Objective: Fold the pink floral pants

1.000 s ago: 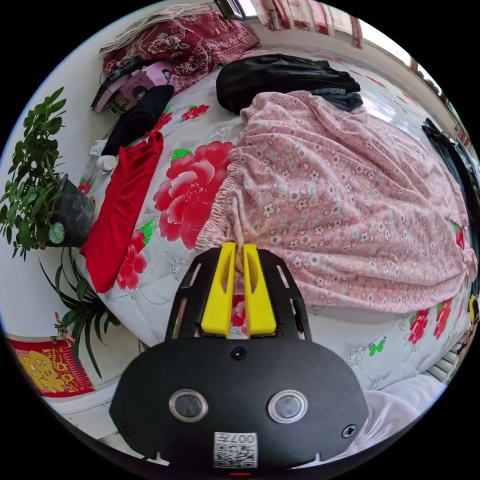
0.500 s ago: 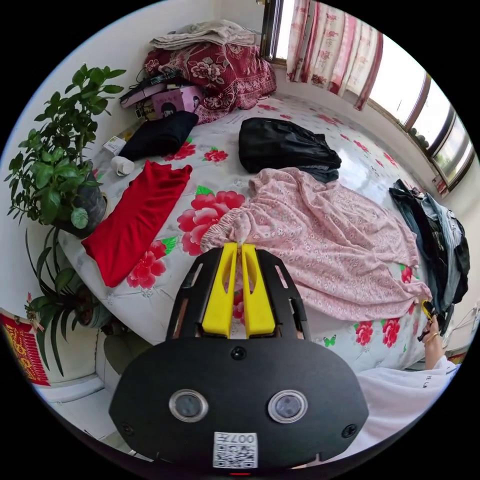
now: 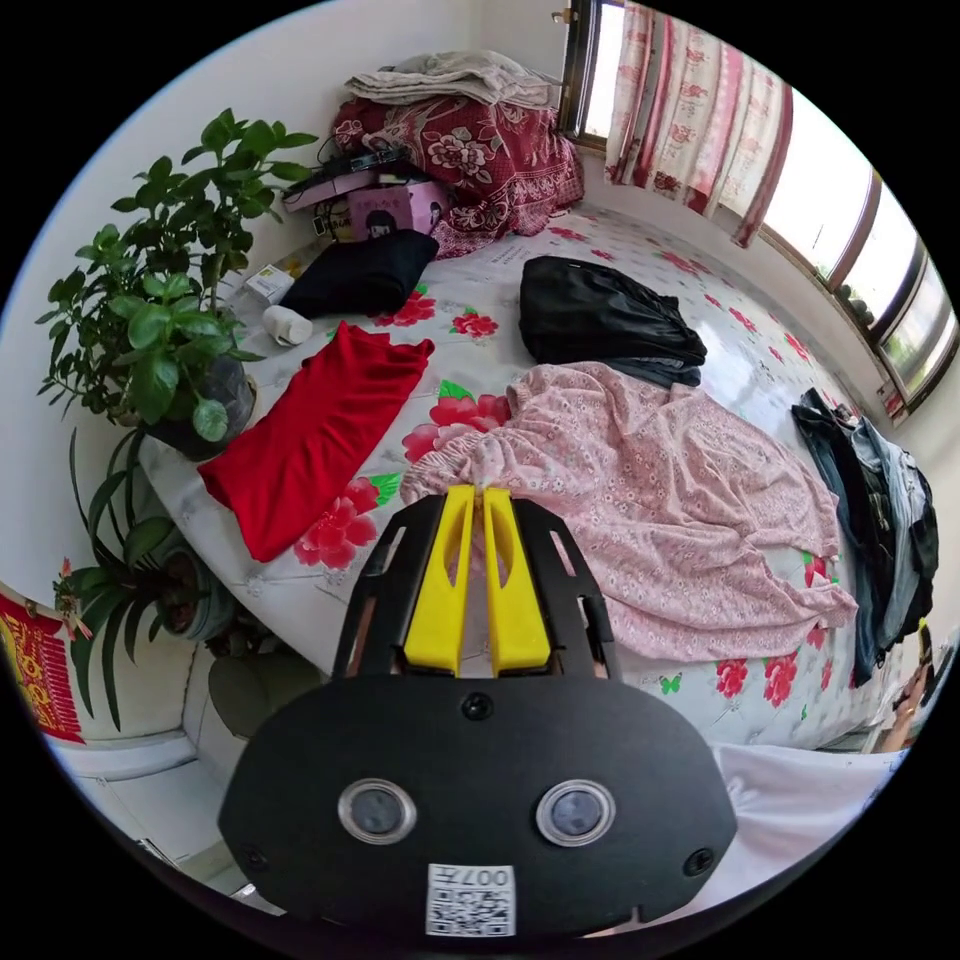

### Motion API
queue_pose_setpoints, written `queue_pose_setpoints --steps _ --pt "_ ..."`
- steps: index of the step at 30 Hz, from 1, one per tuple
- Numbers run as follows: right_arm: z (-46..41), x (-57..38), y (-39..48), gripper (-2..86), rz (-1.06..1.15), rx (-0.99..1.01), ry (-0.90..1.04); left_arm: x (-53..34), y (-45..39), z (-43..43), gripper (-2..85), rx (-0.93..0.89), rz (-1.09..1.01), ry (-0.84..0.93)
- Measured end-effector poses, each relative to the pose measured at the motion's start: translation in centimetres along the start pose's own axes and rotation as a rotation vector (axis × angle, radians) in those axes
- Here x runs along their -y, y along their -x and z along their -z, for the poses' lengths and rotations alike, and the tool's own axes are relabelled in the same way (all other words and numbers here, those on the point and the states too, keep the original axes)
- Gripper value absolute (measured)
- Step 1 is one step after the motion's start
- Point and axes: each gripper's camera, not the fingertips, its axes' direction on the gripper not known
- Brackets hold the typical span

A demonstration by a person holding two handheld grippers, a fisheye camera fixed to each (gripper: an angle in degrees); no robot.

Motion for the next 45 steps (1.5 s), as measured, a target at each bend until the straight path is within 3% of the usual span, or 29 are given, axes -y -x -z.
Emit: queue_pose_setpoints --steps 2,4,7,10,12,13,17,21,23,25,29,33,36,40,45 --pt "-4.6 -2.3 -0.5 4.1 -0.086 0.006 0.103 -0.1 -0.2 -0.5 -0.8 -0.012 0.002 0.002" --pt "-12.4 -6.1 -0.4 5.4 -0.197 0.183 0.243 -0.1 -0.5 -0.7 -0.8 -0.017 0.001 -0.005" --pt "-18.6 -9.0 1.7 5.4 -0.297 0.262 0.212 0.1 -0.3 -0.6 -0.8 -0.022 0.010 -0.004" --pt "-23.4 -9.2 4.2 3.7 -0.362 0.178 0.246 0.3 0.3 -0.6 -0.8 -0.034 0.027 0.002" --pt "-23.5 -8.9 5.0 2.1 -0.407 0.069 0.157 0.3 0.4 -0.7 -0.8 -0.035 0.031 0.007" --pt "-24.5 -8.4 5.2 1.3 -0.400 0.060 0.209 0.4 0.5 -0.8 -0.8 -0.037 0.032 0.013" --pt "-22.3 -5.8 4.5 0.1 -0.301 0.145 0.174 0.7 0.8 -0.9 -0.8 -0.050 0.030 0.018" --pt "-12.0 -0.7 4.3 -0.1 0.000 0.185 0.182 0.8 1.7 -0.4 -0.9 -0.064 0.023 0.017" --pt "-6.7 0.9 4.5 -0.1 0.120 0.077 0.171 0.7 1.8 -0.4 -0.9 -0.064 0.010 0.026" --pt "-3.1 2.3 4.2 -0.1 0.193 0.044 0.285 0.5 1.7 -1.5 -0.9 -0.068 -0.002 0.072" --pt "-5.4 0.7 1.9 0.0 0.159 -0.140 0.424 -0.2 1.0 -4.6 -0.8 -0.066 -0.028 0.184" --pt "-13.5 -5.7 -4.4 0.4 -0.101 -0.200 0.647 -2.4 0.8 -7.2 -0.5 -0.079 -0.016 0.278" --pt "-13.6 -7.9 -4.7 1.0 -0.166 -0.284 0.568 -3.4 1.7 -6.2 0.0 -0.130 -0.008 0.250" --pt "-12.5 -7.7 2.2 1.6 0.047 -0.170 0.395 -4.3 3.8 -4.0 2.1 -0.093 0.053 0.169" --pt "-17.3 -9.8 11.6 2.1 0.319 0.114 0.468 -4.3 3.6 -5.5 6.8 -0.177 0.035 0.188"
